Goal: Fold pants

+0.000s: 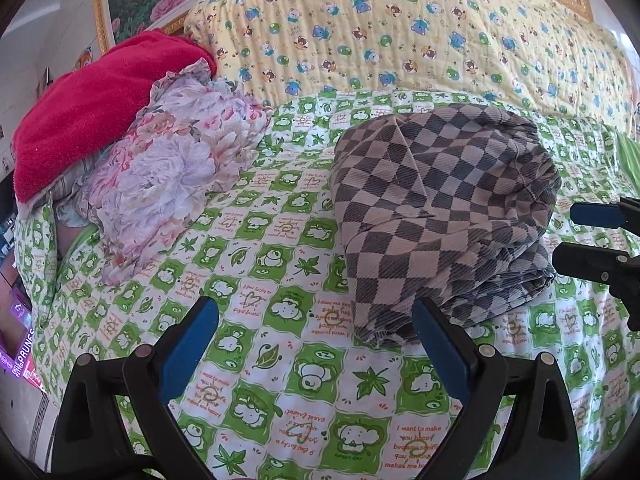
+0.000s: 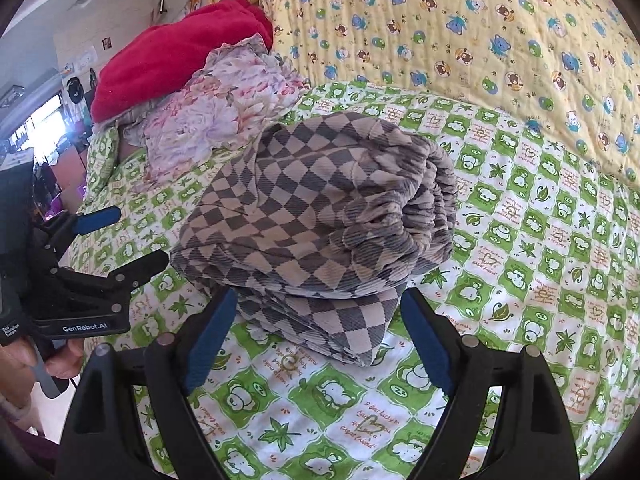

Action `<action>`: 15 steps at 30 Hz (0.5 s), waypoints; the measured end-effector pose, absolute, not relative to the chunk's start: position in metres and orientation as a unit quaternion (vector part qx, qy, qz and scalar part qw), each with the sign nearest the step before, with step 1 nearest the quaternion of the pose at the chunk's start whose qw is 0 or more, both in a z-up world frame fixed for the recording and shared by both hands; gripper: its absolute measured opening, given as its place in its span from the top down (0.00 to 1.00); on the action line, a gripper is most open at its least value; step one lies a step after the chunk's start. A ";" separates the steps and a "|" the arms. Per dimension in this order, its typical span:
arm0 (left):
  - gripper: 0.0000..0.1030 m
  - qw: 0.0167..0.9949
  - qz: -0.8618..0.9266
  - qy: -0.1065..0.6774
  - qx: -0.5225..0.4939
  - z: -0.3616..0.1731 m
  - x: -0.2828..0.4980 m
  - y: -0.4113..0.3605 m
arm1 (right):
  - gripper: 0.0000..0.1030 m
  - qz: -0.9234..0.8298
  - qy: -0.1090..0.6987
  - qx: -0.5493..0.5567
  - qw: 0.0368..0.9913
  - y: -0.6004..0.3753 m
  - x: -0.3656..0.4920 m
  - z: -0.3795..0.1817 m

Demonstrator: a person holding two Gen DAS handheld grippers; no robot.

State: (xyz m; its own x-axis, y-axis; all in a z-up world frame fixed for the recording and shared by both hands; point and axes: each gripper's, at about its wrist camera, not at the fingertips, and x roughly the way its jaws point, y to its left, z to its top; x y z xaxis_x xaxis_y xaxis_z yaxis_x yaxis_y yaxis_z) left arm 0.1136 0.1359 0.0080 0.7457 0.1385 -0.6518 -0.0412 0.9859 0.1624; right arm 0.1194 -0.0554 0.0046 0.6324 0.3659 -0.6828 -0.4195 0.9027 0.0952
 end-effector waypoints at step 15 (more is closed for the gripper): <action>0.05 0.929 0.043 0.361 0.075 0.002 0.121 0.129 | 0.18 0.219 0.378 -0.032 0.899 -0.056 0.125 -0.004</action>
